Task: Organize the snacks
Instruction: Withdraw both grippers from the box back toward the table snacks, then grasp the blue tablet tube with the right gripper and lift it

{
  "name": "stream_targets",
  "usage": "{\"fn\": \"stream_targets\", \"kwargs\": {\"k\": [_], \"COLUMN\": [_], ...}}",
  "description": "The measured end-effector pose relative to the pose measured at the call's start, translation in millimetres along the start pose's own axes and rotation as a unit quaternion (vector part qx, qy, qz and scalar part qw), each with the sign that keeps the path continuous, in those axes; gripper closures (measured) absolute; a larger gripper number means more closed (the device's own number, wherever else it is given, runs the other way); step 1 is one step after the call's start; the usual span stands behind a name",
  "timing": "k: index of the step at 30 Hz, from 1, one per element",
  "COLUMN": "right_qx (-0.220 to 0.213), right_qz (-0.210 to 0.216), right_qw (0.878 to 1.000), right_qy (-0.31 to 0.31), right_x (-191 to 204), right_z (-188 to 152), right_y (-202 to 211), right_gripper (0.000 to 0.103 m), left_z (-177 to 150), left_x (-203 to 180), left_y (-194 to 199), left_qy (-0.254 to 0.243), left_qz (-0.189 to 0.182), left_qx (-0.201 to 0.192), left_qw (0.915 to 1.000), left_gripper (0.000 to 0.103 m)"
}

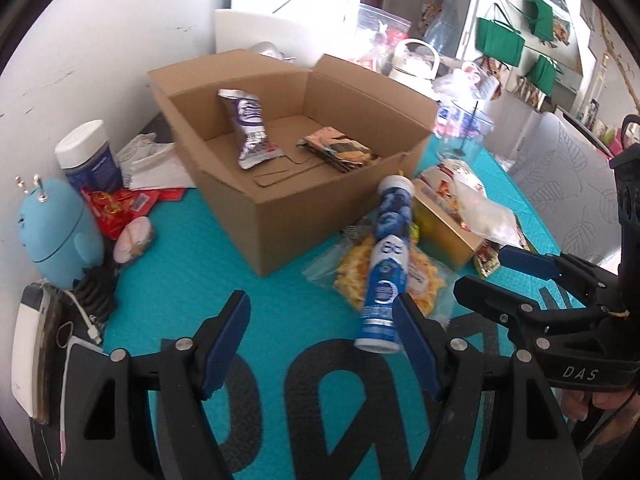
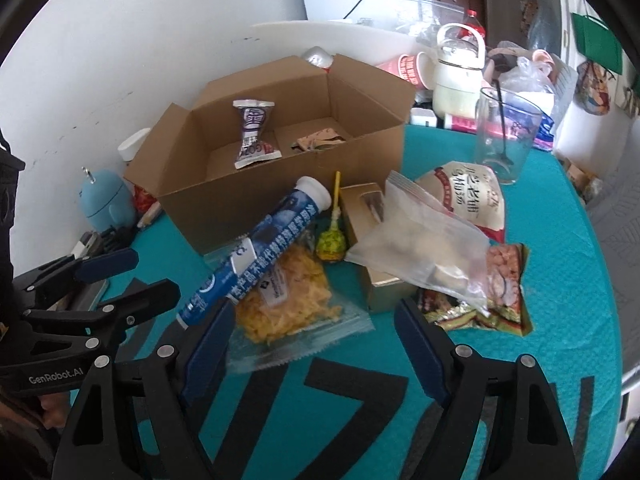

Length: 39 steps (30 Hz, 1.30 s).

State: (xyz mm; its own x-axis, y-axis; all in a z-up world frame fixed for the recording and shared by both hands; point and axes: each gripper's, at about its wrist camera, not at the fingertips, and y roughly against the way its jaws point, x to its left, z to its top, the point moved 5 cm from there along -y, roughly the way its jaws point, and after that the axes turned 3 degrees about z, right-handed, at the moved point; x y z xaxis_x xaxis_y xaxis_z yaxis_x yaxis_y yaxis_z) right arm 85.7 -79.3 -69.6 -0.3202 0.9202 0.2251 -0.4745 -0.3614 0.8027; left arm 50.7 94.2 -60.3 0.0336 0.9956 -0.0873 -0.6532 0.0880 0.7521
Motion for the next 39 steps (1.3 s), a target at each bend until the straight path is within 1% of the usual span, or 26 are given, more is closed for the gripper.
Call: {"fn": "stream_targets", "kwargs": {"k": [4,6,9,14,16,18,19,21,22,24,30,32,34,37,39], "right_qx": [0.002,0.011,0.029,0.057,0.06,0.058,0.057,0.057,0.058,0.058,0.058,0.056,0.055,0.053,0.052], "right_qz": [0.024,0.025,0.027,0.042,0.038,0.028,0.028,0.03,0.031,0.031,0.017,0.011,0.005,-0.006,-0.011], "right_qw": [1.0,1.0,0.999,0.997,0.997,0.998,0.998,0.998,0.998,0.998,0.998,0.998,0.998,0.998,0.998], "right_qy": [0.001,0.012,0.019,0.002,-0.002,-0.002,-0.006,-0.012,-0.015,-0.02,-0.015,-0.018,-0.024,-0.033,-0.035], "right_x": [17.3,25.7,35.0,40.3,40.3,38.9,37.1,33.3,31.1,26.2,13.5,7.6,0.0,-11.0,-15.8], "right_z": [14.4,20.7,27.2,32.1,31.9,31.4,30.9,29.7,28.8,25.7,5.9,-1.5,-8.6,-17.6,-21.9], "right_y": [-17.1,-27.6,-43.3,-65.9,-69.1,-67.6,-65.6,-61.8,-59.4,-53.6,-29.2,-19.3,-8.6,4.3,9.3], "right_gripper": [0.028,0.036,0.041,0.041,0.046,0.053,0.055,0.064,0.066,0.075,0.075,0.075,0.075,0.075,0.075], "left_z": [2.0,1.5,-0.2,-3.5,-4.2,-4.2,-4.6,-4.6,-4.6,-4.3,-0.6,1.6,3.1,5.3,6.7], "left_x": [23.6,34.3,46.5,56.8,57.0,55.2,53.1,47.4,44.0,36.4,11.5,1.9,-9.0,-26.7,-39.5], "left_y": [1.6,1.3,-1.6,-5.6,-6.1,-6.0,-5.6,-5.8,-5.9,-6.1,-8.1,-11.2,-17.7,-28.9,-32.9], "left_qy": [0.02,0.032,0.047,0.063,0.063,0.061,0.059,0.055,0.053,0.047,0.01,-0.004,-0.02,-0.047,-0.07], "left_qz": [0.021,0.029,0.035,0.035,0.035,0.034,0.032,0.025,0.022,0.013,-0.004,-0.016,-0.037,-0.053,-0.065], "left_qx": [-0.01,-0.012,-0.007,0.003,0.004,0.003,0.003,0.004,0.004,0.004,0.003,0.005,0.011,0.027,0.029], "left_qw": [0.9995,0.999,0.9983,0.9974,0.9974,0.9976,0.9978,0.9982,0.9984,0.9988,0.9999,0.9998,0.999,0.9971,0.995], "left_gripper": [0.03,0.03,0.03,0.03,0.03,0.03,0.03,0.03,0.03,0.03,0.03,0.03,0.03,0.03,0.03]}}
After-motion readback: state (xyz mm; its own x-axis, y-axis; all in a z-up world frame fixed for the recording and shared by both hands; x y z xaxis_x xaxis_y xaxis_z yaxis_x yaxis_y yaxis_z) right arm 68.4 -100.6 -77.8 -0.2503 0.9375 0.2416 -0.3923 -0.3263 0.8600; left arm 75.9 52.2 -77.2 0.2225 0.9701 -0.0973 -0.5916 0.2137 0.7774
